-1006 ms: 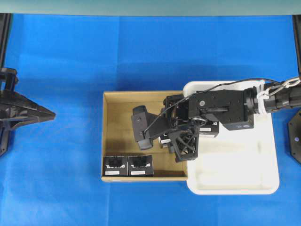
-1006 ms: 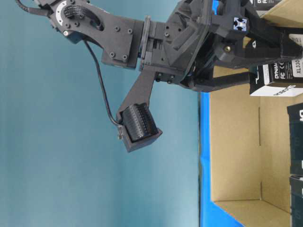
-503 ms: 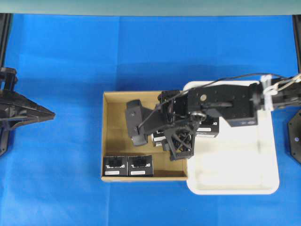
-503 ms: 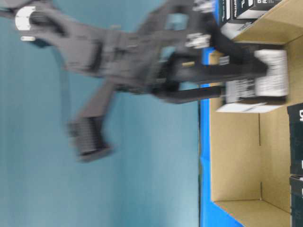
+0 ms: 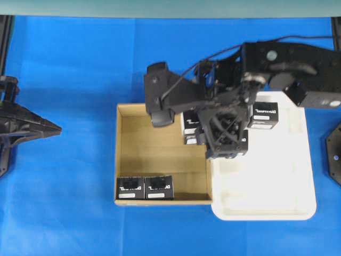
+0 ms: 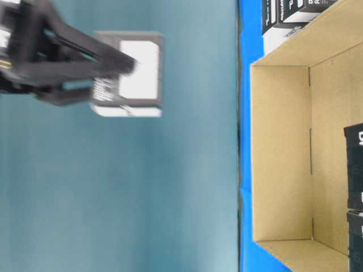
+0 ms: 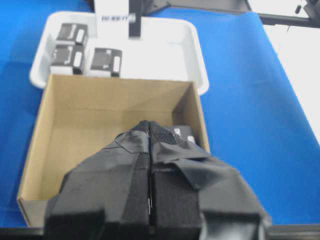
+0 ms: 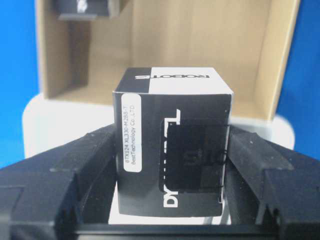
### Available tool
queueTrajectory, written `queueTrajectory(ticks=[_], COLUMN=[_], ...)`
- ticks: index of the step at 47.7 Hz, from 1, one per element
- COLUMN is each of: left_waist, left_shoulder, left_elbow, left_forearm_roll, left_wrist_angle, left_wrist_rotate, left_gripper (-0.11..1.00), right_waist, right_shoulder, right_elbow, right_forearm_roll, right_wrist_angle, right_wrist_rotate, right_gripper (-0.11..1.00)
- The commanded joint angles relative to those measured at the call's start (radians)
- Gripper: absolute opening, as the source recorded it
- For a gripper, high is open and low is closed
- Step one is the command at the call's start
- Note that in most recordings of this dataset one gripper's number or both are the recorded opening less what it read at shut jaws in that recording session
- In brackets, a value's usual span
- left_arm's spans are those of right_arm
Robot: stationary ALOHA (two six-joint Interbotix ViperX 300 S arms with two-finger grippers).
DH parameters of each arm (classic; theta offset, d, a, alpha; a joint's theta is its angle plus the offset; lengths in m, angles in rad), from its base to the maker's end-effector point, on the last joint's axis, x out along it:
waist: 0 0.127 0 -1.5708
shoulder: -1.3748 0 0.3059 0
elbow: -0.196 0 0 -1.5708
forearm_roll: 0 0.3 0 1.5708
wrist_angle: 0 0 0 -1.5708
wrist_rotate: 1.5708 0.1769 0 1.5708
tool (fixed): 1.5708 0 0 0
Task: Pick the box from inside the cardboard box.
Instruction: 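Carry the held servo box right over the white tray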
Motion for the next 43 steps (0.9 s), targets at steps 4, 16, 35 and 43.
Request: queueTrajectory(ticks=[4,16,35,43], left_waist=[0.002,0.003,0.002,0.002], left_shoulder=[0.005,0.005,0.006,0.008], left_elbow=[-0.028,-0.028,-0.026,-0.025], left_forearm_roll=[0.003,0.003,0.003,0.003], left_wrist_angle=[-0.005,-0.005,-0.005,-0.005], left_wrist_rotate=[-0.002,-0.002,-0.012,-0.017], left_gripper=[-0.07,-0.07,-0.07,-0.07], right_waist=[-0.02,-0.037,-0.118,-0.129], right_shoulder=[-0.018,-0.078,-0.331,-0.446], right_elbow=[-0.061,-0.057,0.227,0.407], right_forearm_roll=[0.003,0.005,-0.002,-0.008], right_wrist_angle=[0.075,0.072,0.061,0.005], right_wrist_rotate=[0.014,0.025,0.075,0.077], right_gripper=[0.64,0.64,0.64,0.64])
